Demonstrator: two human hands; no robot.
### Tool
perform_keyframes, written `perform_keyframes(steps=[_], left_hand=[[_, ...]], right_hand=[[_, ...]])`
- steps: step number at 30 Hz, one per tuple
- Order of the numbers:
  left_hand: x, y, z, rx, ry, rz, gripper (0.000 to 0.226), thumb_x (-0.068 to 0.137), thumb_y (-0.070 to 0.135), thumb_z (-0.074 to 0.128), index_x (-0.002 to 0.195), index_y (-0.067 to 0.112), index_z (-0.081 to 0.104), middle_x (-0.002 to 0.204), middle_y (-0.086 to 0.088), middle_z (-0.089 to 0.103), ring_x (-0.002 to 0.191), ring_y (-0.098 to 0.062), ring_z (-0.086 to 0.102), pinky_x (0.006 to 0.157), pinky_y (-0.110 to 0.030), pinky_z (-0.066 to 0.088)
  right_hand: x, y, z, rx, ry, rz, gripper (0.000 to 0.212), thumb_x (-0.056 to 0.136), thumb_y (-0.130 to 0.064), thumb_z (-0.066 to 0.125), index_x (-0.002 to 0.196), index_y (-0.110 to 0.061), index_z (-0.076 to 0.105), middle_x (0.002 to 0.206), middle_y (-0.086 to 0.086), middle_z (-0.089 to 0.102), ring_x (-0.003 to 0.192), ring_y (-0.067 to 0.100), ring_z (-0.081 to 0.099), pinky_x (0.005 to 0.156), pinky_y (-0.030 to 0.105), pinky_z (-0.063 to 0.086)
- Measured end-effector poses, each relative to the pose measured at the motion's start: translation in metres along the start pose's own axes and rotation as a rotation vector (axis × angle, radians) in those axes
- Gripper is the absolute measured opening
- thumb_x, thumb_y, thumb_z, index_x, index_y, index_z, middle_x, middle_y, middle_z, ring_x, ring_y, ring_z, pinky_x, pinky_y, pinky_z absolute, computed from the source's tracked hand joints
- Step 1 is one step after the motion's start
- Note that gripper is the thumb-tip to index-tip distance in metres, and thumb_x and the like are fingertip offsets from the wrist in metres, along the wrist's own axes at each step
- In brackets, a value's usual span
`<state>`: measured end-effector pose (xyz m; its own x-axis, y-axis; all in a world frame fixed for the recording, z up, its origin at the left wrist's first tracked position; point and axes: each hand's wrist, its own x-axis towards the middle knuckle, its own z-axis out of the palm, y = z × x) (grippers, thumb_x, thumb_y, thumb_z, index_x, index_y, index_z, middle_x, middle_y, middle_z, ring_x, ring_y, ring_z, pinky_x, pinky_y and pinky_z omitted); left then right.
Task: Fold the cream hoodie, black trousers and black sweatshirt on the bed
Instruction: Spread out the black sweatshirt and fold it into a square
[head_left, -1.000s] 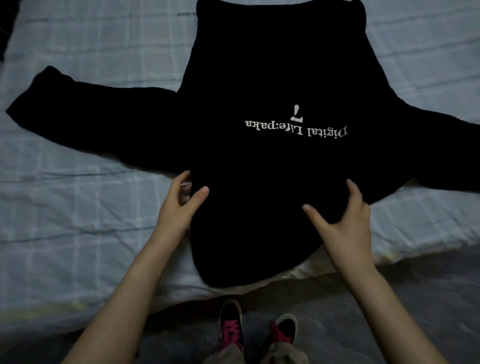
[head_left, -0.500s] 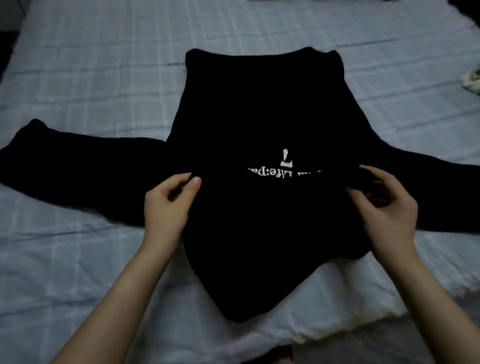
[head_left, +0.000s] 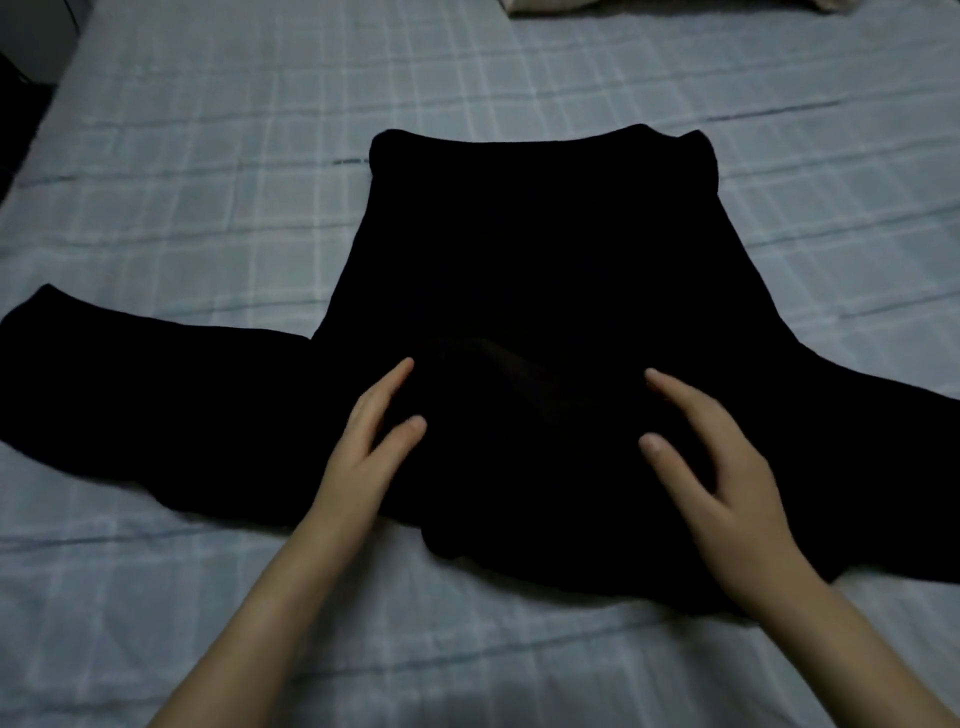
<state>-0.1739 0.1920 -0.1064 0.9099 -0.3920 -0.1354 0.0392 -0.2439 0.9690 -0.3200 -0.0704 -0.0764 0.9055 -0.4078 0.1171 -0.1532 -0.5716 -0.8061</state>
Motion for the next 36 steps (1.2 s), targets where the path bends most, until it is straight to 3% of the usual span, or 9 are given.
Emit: perform_keyframes(steps=[5, 7, 11, 16, 19, 25, 28, 32, 36], left_hand=[[0.018, 0.006, 0.014, 0.317, 0.051, 0.026, 0.049, 0.081, 0.028, 0.077, 0.125, 0.034, 0.058, 0.127, 0.012, 0.055, 0.126, -0.009, 0.05, 0.109, -0.024, 0.036], [0.033, 0.015, 0.02, 0.298, 0.051, 0.039, 0.033, 0.083, 0.022, 0.076, 0.116, 0.02, 0.07, 0.116, 0.003, 0.067, 0.113, -0.013, 0.061, 0.105, -0.034, 0.045], [0.059, 0.032, 0.024, 0.388, -0.011, 0.125, 0.029, 0.083, 0.027, 0.075, 0.111, 0.026, 0.071, 0.103, 0.008, 0.064, 0.106, -0.011, 0.06, 0.093, -0.014, 0.041], [0.076, 0.025, 0.025, 0.424, -0.05, 0.108, 0.026, 0.082, 0.033, 0.076, 0.108, 0.029, 0.071, 0.104, 0.001, 0.067, 0.101, -0.01, 0.062, 0.092, -0.023, 0.047], [0.075, 0.012, 0.02, 0.422, -0.033, 0.092, 0.022, 0.081, 0.031, 0.078, 0.1, 0.032, 0.068, 0.103, 0.005, 0.07, 0.101, -0.009, 0.065, 0.094, -0.031, 0.05], [0.059, -0.009, 0.013, 0.393, -0.022, 0.042, 0.027, 0.082, 0.021, 0.077, 0.088, 0.045, 0.065, 0.086, 0.023, 0.07, 0.085, 0.008, 0.065, 0.073, -0.004, 0.044], [0.062, 0.001, 0.011, 0.277, 0.005, 0.073, 0.022, 0.084, 0.017, 0.075, 0.089, 0.038, 0.07, 0.087, 0.021, 0.073, 0.085, 0.006, 0.067, 0.073, -0.005, 0.045], [0.089, 0.022, 0.027, 0.237, 0.034, 0.136, 0.01, 0.085, 0.016, 0.074, 0.089, 0.025, 0.074, 0.082, 0.014, 0.072, 0.081, -0.001, 0.065, 0.076, -0.014, 0.047], [0.117, 0.043, 0.066, 0.526, 0.002, 0.144, 0.031, 0.09, 0.025, 0.068, 0.119, 0.016, 0.067, 0.113, -0.001, 0.064, 0.109, -0.018, 0.058, 0.097, -0.029, 0.045]], right_hand=[[0.019, -0.003, 0.027, 0.049, -0.136, 0.126, 0.071, 0.082, -0.063, 0.059, 0.147, -0.044, 0.037, 0.139, -0.022, 0.051, 0.133, -0.004, 0.042, 0.108, 0.017, 0.033], [0.03, 0.0, 0.043, 0.066, -0.198, 0.16, 0.073, 0.083, -0.052, 0.064, 0.149, -0.044, 0.033, 0.124, -0.025, 0.059, 0.127, 0.004, 0.05, 0.107, 0.027, 0.04], [0.042, 0.013, 0.065, -0.055, -0.288, 0.125, 0.073, 0.09, -0.019, 0.069, 0.15, -0.04, 0.032, 0.108, -0.016, 0.065, 0.107, 0.014, 0.061, 0.098, 0.034, 0.048], [0.043, 0.027, 0.064, -0.091, -0.162, 0.069, 0.048, 0.088, -0.008, 0.068, 0.134, -0.022, 0.058, 0.085, -0.015, 0.064, 0.084, 0.004, 0.061, 0.078, 0.023, 0.051], [0.044, 0.042, 0.052, -0.288, -0.084, -0.052, 0.051, 0.089, -0.024, 0.071, 0.137, -0.022, 0.056, 0.114, -0.01, 0.065, 0.108, 0.011, 0.053, 0.095, 0.027, 0.044], [0.04, 0.055, 0.045, -0.205, -0.079, 0.111, 0.03, 0.087, -0.021, 0.074, 0.117, -0.02, 0.071, 0.102, -0.006, 0.066, 0.107, 0.014, 0.052, 0.098, 0.027, 0.043], [0.048, 0.05, 0.023, -0.05, 0.106, 0.121, 0.017, 0.084, -0.021, 0.076, 0.1, -0.025, 0.076, 0.094, -0.006, 0.07, 0.099, 0.009, 0.061, 0.091, 0.008, 0.039], [0.073, 0.056, -0.015, -0.014, 0.274, 0.233, 0.009, 0.085, -0.03, 0.074, 0.093, -0.033, 0.074, 0.093, -0.008, 0.072, 0.096, 0.008, 0.066, 0.093, 0.023, 0.048], [0.088, 0.07, -0.014, -0.123, 0.278, 0.499, 0.022, 0.092, -0.026, 0.066, 0.108, -0.012, 0.074, 0.105, 0.006, 0.072, 0.108, 0.023, 0.064, 0.091, 0.026, 0.043]])
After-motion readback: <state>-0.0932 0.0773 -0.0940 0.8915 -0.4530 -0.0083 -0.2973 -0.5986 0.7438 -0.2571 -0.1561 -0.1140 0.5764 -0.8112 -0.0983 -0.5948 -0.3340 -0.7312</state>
